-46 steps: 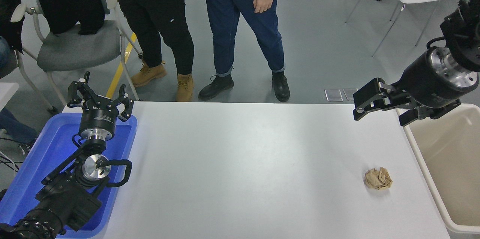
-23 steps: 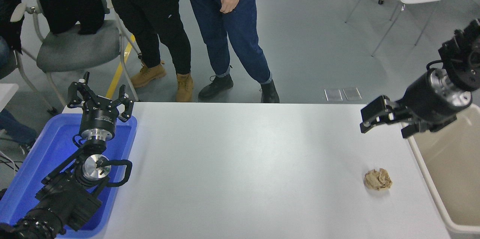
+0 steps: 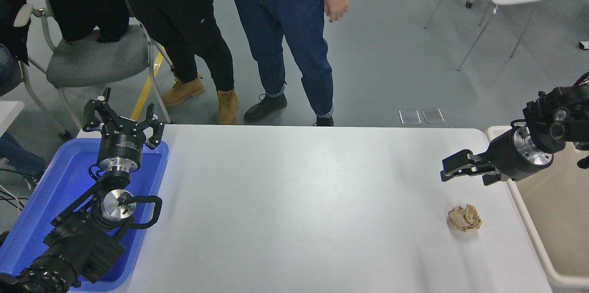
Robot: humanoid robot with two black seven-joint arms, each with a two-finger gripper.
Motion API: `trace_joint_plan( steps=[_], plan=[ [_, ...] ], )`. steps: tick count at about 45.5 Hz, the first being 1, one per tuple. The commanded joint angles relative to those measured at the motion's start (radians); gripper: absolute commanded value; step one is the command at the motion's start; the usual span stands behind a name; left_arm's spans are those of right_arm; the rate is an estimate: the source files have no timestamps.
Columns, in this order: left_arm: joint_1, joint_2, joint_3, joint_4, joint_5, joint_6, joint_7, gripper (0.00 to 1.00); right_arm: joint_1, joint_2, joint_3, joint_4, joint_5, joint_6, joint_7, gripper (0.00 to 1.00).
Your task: Pick up paper ball place in dustbin
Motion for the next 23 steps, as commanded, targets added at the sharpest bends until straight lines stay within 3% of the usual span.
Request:
trace_joint_plan(
  steps=[1,23],
  plan=[
    [0.0,0.0,0.0,0.0,0.0,0.0,0.001,0.99,-0.209,0.0,0.032,-0.163,-0.093,-0.126,0.003,1.0],
    [-0.002,0.0,0.0,0.0,0.0,0.0,0.001,0.99,-0.353,0.055,0.199,-0.189,-0.091,-0.15,0.003,1.0]
  ],
)
